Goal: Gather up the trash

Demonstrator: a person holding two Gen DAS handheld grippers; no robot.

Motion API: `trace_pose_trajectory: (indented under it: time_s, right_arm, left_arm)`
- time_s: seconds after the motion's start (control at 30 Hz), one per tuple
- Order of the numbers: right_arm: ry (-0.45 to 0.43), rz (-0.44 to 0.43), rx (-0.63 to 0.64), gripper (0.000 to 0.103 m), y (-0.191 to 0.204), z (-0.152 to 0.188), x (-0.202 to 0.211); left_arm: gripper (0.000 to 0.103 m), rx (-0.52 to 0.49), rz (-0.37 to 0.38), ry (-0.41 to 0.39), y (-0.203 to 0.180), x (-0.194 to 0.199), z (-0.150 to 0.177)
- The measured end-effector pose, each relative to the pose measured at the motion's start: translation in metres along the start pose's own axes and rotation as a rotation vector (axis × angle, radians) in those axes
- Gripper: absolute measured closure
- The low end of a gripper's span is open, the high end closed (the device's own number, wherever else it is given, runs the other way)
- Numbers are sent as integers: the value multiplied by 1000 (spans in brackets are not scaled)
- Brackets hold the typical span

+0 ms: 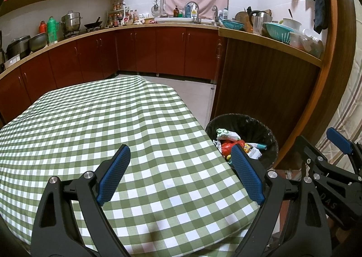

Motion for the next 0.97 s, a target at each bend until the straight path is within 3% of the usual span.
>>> trace_pose_trajectory:
  time_s: [0.47, 0.77, 0.97]
  right_arm:
    - [4, 0, 1, 21, 0, 3, 3]
    - [6, -4, 6, 21, 4, 7, 5]
    - [14, -16, 22, 21, 16, 5, 2]
  left_arm:
    - [10, 9, 24, -13, 1, 0, 0]
    - [10, -16, -6, -16, 3, -1, -1]
    - [10, -11, -18, 34, 18, -11, 2]
Point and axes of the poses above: each gripper's, at about its wrist camera, not at the fingertips, and x roughly against the way its jaws point, y to its left, z to its underside, the point moved 7 cm from there along -x, roughly the way its jaws point, and after that the axes turned 3 degrees about z, right-handed, at the moved point
